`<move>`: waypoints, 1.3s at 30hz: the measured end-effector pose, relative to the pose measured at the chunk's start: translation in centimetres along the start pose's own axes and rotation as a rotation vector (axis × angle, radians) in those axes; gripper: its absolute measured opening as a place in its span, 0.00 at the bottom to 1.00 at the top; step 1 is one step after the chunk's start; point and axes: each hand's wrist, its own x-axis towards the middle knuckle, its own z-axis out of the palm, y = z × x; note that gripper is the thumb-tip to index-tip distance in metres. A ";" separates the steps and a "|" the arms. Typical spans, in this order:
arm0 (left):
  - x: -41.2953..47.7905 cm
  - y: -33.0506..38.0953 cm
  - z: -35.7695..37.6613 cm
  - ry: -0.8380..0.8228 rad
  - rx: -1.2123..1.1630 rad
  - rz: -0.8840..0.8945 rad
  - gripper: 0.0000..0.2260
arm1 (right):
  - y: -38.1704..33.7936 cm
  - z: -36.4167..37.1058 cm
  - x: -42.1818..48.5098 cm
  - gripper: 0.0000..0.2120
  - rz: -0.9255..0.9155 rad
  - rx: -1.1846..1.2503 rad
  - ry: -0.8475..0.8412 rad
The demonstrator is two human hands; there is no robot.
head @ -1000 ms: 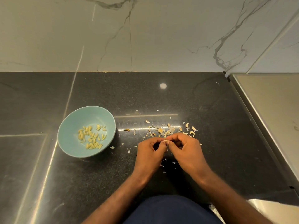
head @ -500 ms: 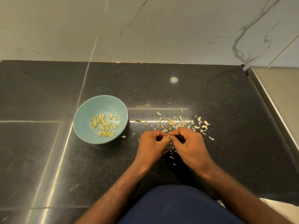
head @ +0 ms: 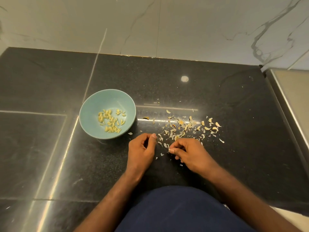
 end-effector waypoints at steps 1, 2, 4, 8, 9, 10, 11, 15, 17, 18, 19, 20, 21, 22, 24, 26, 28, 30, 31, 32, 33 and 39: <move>0.0 -0.5 0.1 0.031 -0.001 0.008 0.12 | 0.1 0.1 0.2 0.05 0.019 -0.027 -0.034; 0.1 -0.8 0.1 0.050 -0.002 0.018 0.12 | 0.1 0.2 0.3 0.06 0.032 -0.049 -0.064; 0.1 -1.2 0.3 0.063 0.006 0.037 0.11 | 0.1 0.5 0.5 0.08 0.060 -0.088 -0.112; 0.3 -1.2 0.5 0.065 0.021 0.055 0.11 | -0.4 0.5 1.1 0.06 0.137 -0.127 -0.166; 0.3 -1.1 0.6 0.065 0.031 0.065 0.12 | -0.6 0.5 1.4 0.05 0.154 -0.135 -0.172; 0.3 -1.1 0.6 0.062 0.043 0.076 0.12 | -0.8 0.5 1.5 0.06 0.168 -0.142 -0.176; 0.3 -1.1 0.6 0.057 0.055 0.086 0.12 | -1.0 0.6 1.7 0.06 0.181 -0.148 -0.175; 0.4 -1.3 0.6 0.038 0.093 0.109 0.12 | -1.7 0.7 1.9 0.06 0.225 -0.178 -0.164; 0.4 -1.3 0.7 0.034 0.100 0.109 0.12 | -2.0 0.7 1.9 0.06 0.240 -0.196 -0.151; 0.3 -1.3 0.6 0.032 0.101 0.108 0.12 | -2.2 0.8 1.8 0.06 0.244 -0.206 -0.149; 0.3 -1.3 0.6 0.032 0.101 0.108 0.12 | -2.4 0.8 1.8 0.06 0.246 -0.222 -0.148; 0.3 -1.3 0.6 0.029 0.100 0.112 0.12 | -2.6 0.9 1.7 0.05 0.244 -0.243 -0.146; 0.3 -1.3 0.6 0.025 0.103 0.115 0.12 | -2.8 1.0 1.6 0.05 0.238 -0.269 -0.144; 0.2 -1.2 0.6 0.021 0.108 0.116 0.12 | -3.0 1.1 1.6 0.05 0.226 -0.301 -0.138; 0.3 -1.2 0.6 0.017 0.112 0.118 0.12 | -3.3 1.1 1.6 0.05 0.190 -0.359 -0.115; 0.3 -1.1 0.7 0.023 0.112 0.122 0.12 | -3.4 1.3 1.6 0.05 0.162 -0.397 -0.099; 0.3 -1.2 0.8 0.024 0.121 0.124 0.12 | -3.3 1.6 1.5 0.04 0.125 -0.471 -0.081; 0.3 -1.2 0.7 0.018 0.131 0.128 0.12 | -3.2 1.9 1.4 0.03 0.082 -0.520 -0.062; 0.2 -1.2 0.7 0.017 0.136 0.127 0.12 | -3.1 1.9 1.4 0.03 0.070 -0.523 -0.062; 0.2 -1.1 0.7 0.016 0.138 0.120 0.11 | -2.8 1.7 1.5 0.03 0.075 -0.498 -0.078; 0.2 -1.0 0.7 0.014 0.138 0.104 0.11 | -2.5 1.4 1.6 0.04 0.098 -0.423 -0.110; -0.2 1.0 -0.5 -0.083 -0.127 -0.176 0.04 | -0.5 -0.5 -0.3 0.07 0.109 0.366 -0.012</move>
